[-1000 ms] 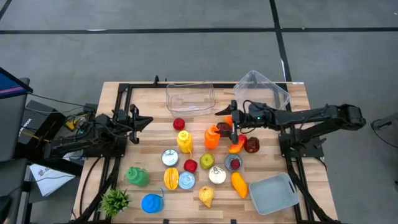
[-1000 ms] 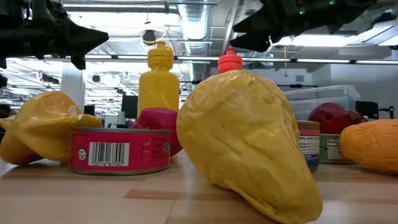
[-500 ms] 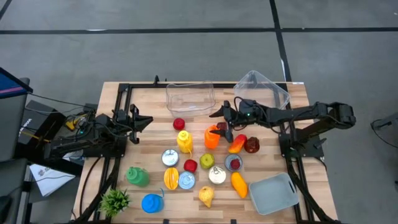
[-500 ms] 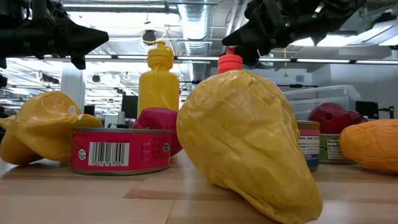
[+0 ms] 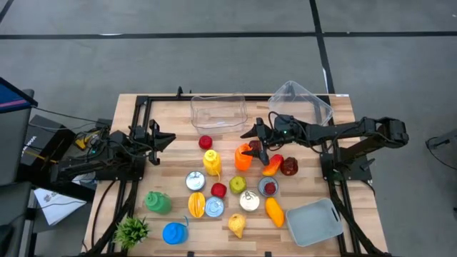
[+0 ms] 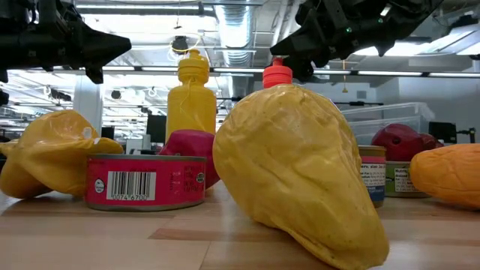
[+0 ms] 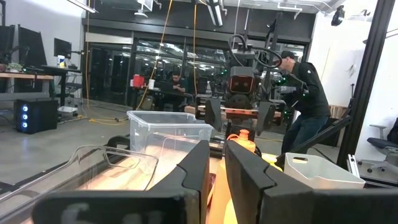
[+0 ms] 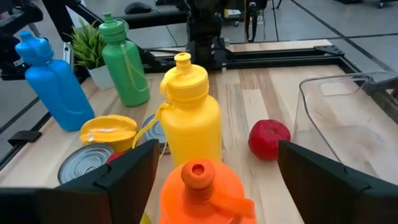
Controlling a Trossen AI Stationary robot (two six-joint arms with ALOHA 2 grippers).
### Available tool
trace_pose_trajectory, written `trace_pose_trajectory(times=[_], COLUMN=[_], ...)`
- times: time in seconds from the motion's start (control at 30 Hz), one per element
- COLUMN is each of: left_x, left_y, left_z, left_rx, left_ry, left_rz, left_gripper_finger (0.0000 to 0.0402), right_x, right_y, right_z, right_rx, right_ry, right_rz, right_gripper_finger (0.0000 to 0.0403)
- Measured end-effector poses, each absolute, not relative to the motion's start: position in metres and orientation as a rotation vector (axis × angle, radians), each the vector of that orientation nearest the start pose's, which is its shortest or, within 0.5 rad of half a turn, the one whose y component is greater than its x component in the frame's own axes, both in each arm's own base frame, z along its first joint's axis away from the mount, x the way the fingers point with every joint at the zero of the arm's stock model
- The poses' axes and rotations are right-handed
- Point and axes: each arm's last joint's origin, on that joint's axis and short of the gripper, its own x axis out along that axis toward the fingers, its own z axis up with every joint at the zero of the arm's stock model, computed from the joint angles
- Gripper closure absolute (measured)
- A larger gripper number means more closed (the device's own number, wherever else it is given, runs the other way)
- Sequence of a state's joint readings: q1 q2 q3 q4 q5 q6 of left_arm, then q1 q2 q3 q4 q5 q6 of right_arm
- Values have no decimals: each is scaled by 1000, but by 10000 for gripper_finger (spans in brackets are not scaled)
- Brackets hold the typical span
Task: Pick & Place Food Item
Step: Put the orange water bottle into the transparent container
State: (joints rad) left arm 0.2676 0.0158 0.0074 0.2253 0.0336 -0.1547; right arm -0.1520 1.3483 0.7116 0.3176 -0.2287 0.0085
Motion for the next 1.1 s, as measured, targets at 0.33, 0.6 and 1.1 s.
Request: trace_pose_trajectory(times=[0.33,0.6,1.1], left_x=[93,93,93], left_y=[24,24,25], left_z=[186,186,186], left_rx=[-121,-121,-121], left_ry=[-232,-232,-232], left_rz=[216,216,218], left_gripper_finger=[357,357,357], right_x=[284,289,292], right_y=[-36,-35,-36], right_z=[231,218,220], right_rx=[67,73,74], right_ry=[322,371,338], right_rz=[86,93,90], right_gripper_finger=[85,85,110])
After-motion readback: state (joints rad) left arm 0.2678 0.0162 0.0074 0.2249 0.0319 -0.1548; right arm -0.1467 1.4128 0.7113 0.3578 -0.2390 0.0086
